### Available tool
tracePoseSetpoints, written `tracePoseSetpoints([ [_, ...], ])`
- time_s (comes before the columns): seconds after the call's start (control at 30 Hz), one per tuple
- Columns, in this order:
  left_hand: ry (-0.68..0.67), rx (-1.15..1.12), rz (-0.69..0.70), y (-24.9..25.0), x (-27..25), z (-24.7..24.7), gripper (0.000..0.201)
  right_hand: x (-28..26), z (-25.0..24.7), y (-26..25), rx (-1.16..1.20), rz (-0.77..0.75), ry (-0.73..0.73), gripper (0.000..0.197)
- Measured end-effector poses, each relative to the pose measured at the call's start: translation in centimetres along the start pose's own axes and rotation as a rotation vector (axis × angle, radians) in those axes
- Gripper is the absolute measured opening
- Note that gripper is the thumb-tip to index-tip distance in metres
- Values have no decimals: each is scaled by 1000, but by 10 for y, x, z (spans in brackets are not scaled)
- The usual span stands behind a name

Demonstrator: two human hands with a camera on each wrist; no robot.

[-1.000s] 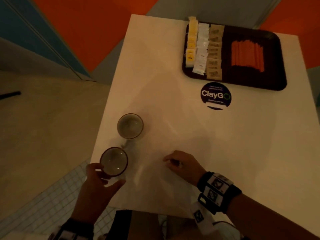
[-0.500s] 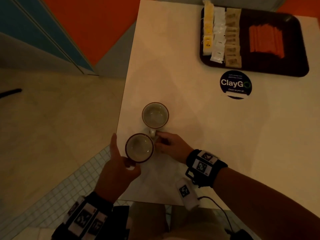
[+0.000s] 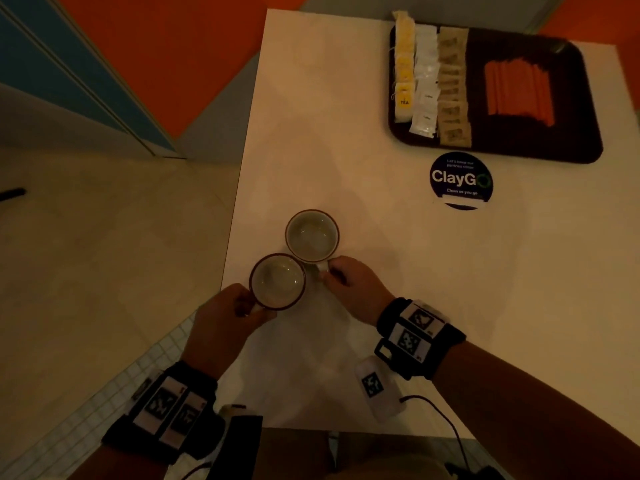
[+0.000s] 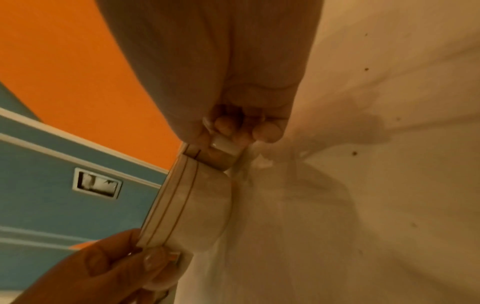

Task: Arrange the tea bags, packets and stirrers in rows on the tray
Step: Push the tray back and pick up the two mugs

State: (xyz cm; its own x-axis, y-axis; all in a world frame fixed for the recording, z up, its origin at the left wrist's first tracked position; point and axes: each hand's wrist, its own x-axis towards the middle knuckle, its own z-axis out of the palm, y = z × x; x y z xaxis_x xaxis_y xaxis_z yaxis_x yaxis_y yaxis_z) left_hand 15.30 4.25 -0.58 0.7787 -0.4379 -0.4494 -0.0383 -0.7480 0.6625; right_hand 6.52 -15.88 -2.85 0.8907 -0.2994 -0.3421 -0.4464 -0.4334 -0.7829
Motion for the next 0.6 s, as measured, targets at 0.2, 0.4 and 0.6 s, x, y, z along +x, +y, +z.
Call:
tracePoseSetpoints([
  [0.2,62,-278,-9,25,48,6,25,28,-24,7,157,83,160,27],
  [0.4,164,-298,63,72,128,7,26,92,-64,8,277,144,240,14],
  [0.6,218,-561,71,118,218,8,33,172,-117,-2,353,120,332,15],
])
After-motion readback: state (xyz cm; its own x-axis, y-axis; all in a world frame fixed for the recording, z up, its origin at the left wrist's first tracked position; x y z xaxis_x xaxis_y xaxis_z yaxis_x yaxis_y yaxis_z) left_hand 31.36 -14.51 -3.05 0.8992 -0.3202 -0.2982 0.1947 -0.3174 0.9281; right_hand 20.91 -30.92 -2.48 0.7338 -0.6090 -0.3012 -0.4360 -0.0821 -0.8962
